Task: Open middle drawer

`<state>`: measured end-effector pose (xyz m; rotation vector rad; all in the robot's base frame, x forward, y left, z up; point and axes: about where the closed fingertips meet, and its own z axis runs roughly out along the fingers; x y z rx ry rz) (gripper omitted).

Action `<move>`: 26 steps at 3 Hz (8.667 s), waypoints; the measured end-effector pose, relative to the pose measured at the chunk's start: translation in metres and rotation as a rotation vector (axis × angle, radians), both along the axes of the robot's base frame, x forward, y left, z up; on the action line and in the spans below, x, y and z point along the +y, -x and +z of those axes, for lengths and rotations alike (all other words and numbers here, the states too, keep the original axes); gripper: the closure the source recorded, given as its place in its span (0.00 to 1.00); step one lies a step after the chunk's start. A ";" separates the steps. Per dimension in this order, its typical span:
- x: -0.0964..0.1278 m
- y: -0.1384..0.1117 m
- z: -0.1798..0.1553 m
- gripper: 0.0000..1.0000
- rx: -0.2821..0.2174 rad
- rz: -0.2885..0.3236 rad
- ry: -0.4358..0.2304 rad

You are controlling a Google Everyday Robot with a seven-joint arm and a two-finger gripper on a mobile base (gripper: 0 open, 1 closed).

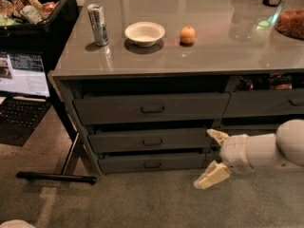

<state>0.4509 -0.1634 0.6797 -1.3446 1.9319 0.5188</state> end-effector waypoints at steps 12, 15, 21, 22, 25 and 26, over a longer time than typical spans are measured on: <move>-0.009 -0.228 -0.248 0.64 -0.045 -0.062 0.152; -0.007 -0.235 -0.238 1.00 -0.045 -0.062 0.152; -0.013 -0.198 -0.237 0.35 -0.018 -0.008 0.124; -0.013 -0.198 -0.237 0.12 -0.018 -0.008 0.124; -0.009 -0.198 -0.240 0.00 -0.025 -0.006 0.119; -0.019 -0.197 -0.253 0.00 0.034 0.005 0.171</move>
Offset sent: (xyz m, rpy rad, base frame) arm 0.0379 0.0274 -0.0494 0.0705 -0.0045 -0.0332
